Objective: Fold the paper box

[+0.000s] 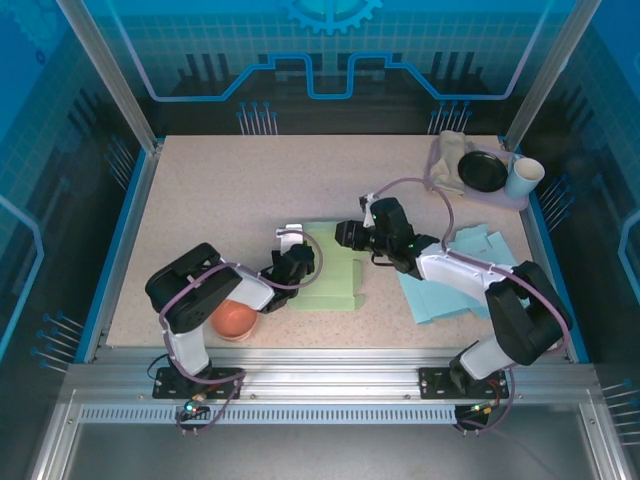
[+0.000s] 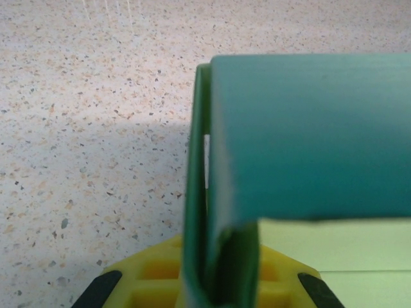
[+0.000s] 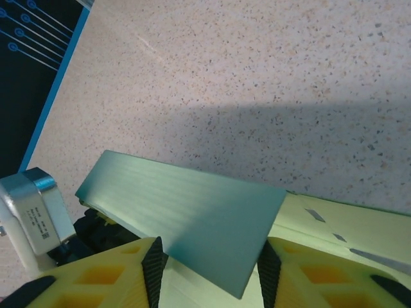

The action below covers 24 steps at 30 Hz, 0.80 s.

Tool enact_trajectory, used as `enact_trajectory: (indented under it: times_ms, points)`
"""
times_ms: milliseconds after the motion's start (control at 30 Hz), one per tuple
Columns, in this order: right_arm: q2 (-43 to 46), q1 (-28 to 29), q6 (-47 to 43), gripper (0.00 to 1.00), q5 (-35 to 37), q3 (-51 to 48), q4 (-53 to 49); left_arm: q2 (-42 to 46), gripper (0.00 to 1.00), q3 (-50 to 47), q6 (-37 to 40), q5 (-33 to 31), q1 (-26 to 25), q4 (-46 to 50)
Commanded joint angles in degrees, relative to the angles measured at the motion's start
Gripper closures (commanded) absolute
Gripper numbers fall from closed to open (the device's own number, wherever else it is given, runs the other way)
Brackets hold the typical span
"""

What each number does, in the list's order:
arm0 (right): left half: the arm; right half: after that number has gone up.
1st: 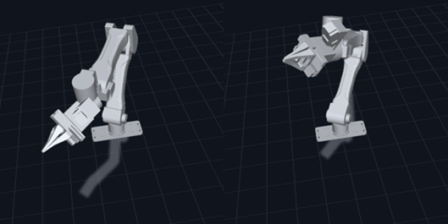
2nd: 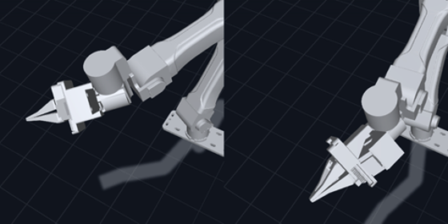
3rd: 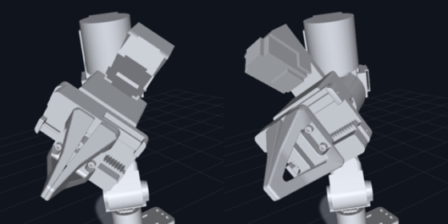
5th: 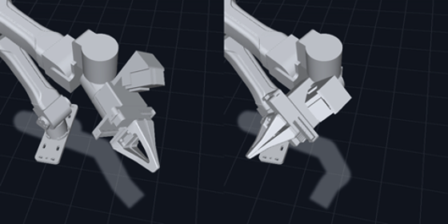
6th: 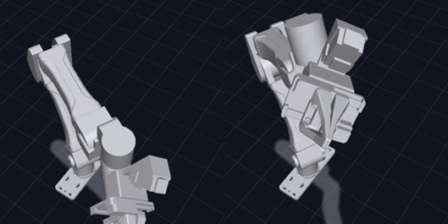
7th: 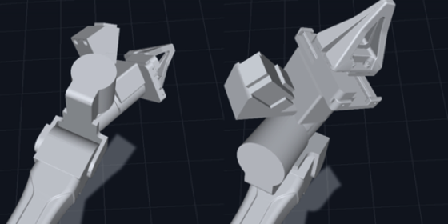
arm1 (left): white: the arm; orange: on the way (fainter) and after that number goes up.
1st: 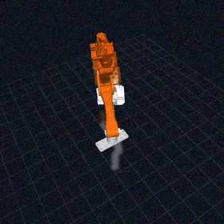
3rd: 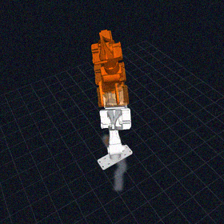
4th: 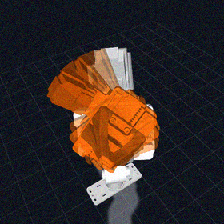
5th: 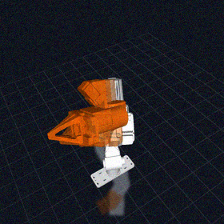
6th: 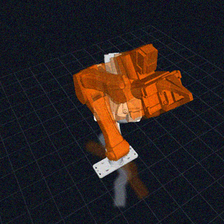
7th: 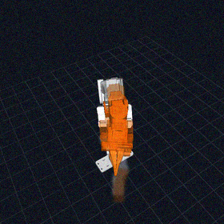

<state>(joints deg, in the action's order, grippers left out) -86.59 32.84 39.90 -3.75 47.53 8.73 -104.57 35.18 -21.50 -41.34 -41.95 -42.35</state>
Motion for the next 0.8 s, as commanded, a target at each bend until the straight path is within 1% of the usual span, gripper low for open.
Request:
enact_trajectory:
  times_ms: [0,100,167,267,333,433,567,767]
  points:
    - [1.85,-0.14,0.8,0.55,-0.48,-1.88,3.58,1.38,1.0,2.65,-2.25,-1.54,-0.98,4.27]
    - [4.25,-0.36,-0.53,0.53,1.37,-3.69,2.44,1.64,1.0,3.04,-3.38,-3.32,-1.02,6.36]
    - [6.09,-0.5,-2.63,0.51,3.9,-4.72,-0.64,1.84,1.0,3.61,-4.11,-4.05,-0.75,8.22]
    - [7.8,-0.41,-4.78,0.51,8.4,-7.6,-3.32,2.2,0.99,4.3,-5.44,-4.31,-0.42,11.23]
    - [7.94,-0.33,-5.18,0.52,10.54,-9.98,-2.47,2.34,0.99,4.28,-6.07,-4.19,-0.24,11.71]
    - [5.75,-0.32,-6.13,0.52,11.9,-10.94,-1.32,2.63,0.99,4.63,-6.41,-3.84,-0.24,12.58]
    - [0.37,-0.32,-8.26,0.5,12.95,-8.28,-0.11,3.24,0.98,4.77,-6.37,-3.17,-0.28,13.21]
    - [-5.45,-0.82,-8.74,0.49,14.49,-7.11,4.37,2.79,0.98,4.28,-6.06,-2.12,-0.29,12.07]
